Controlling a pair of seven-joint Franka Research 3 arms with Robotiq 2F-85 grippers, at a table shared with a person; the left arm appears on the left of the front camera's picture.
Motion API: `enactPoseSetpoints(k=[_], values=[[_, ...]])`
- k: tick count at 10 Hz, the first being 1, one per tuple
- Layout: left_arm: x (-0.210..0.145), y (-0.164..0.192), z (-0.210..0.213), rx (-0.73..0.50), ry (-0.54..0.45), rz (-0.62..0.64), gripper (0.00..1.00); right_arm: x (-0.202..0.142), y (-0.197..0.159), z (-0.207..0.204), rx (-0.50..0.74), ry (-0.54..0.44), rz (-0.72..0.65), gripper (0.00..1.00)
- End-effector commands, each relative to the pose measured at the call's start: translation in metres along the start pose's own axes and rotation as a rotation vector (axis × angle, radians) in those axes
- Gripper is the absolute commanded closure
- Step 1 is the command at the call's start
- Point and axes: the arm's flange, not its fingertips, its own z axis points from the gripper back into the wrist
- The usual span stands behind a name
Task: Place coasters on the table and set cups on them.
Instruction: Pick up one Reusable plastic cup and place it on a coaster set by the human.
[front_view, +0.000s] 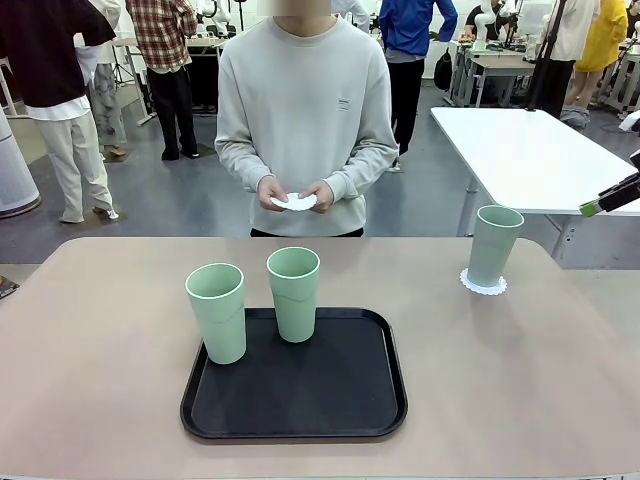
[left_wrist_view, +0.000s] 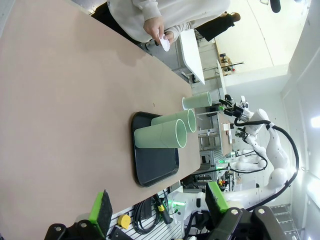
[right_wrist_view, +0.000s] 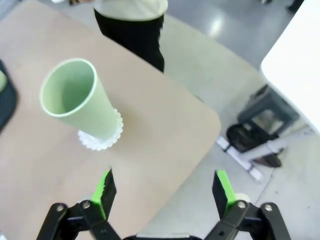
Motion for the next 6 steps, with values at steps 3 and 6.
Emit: enactPoseSetpoints(k=[3, 6], values=[[-0.001, 0.000, 0.002, -0.015, -0.006, -0.004, 0.00, 0.026, 0.062, 0.030, -0.179, 0.171, 0.004, 0.00], [-0.001, 0.000, 0.002, -0.015, -0.006, -0.004, 0.00, 0.041, 0.083, 0.033, -0.232, 0.246, -0.018, 0.00]])
